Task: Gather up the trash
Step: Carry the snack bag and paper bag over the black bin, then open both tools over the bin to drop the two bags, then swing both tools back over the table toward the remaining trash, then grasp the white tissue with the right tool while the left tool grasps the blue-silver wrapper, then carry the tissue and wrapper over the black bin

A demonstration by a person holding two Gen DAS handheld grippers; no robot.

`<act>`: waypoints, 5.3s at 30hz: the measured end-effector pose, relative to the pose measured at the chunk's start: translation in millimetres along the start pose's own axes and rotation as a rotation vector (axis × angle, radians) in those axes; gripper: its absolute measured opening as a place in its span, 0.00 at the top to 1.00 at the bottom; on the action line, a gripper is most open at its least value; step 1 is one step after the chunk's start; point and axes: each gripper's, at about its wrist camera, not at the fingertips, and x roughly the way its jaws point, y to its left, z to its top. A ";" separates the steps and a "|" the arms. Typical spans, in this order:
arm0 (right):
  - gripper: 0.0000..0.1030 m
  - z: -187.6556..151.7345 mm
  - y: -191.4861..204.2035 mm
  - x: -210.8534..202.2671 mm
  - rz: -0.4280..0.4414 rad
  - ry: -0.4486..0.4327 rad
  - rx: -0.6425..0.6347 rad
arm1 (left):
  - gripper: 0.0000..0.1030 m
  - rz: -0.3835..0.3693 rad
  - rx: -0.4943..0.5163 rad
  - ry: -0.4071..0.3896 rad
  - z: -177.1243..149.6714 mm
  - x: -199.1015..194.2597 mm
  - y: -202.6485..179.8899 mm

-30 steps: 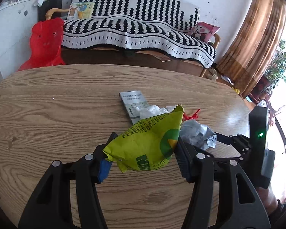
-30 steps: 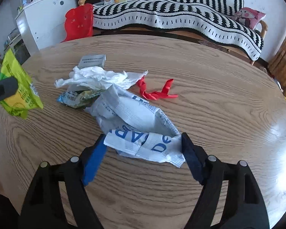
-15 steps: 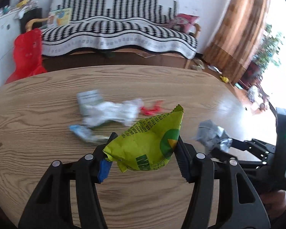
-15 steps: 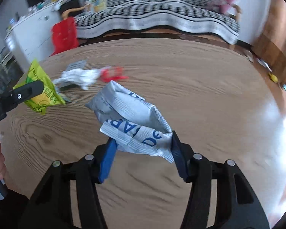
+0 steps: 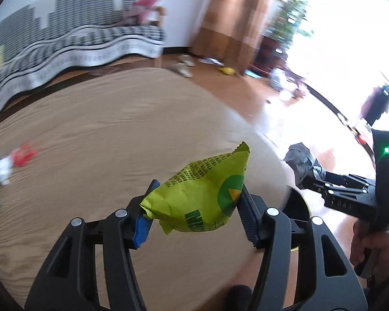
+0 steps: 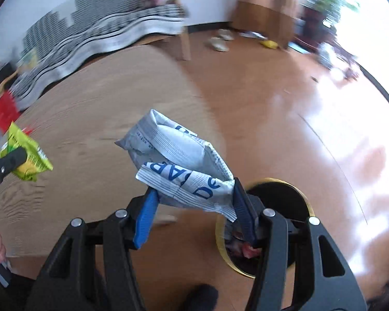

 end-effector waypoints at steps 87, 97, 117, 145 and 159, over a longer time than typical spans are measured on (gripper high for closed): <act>0.16 26.7 75.0 31.4 0.129 0.058 -0.050 | 0.10 0.154 -0.176 -0.029 3.6 -16.8 96.7; 0.16 39.4 249.5 58.1 0.225 0.084 -0.280 | 0.10 0.554 -0.532 0.003 -43.3 -72.8 303.2; 0.16 28.2 447.6 60.5 0.471 0.076 -0.488 | 0.85 0.545 -0.520 0.065 -73.5 -81.1 379.9; 0.84 28.1 518.0 31.4 0.427 0.017 -0.493 | 0.87 0.455 -0.526 0.001 -75.8 -135.6 365.2; 0.84 19.4 225.7 -6.0 0.233 -0.040 -0.202 | 0.87 0.208 -0.208 0.001 -10.5 -56.3 160.1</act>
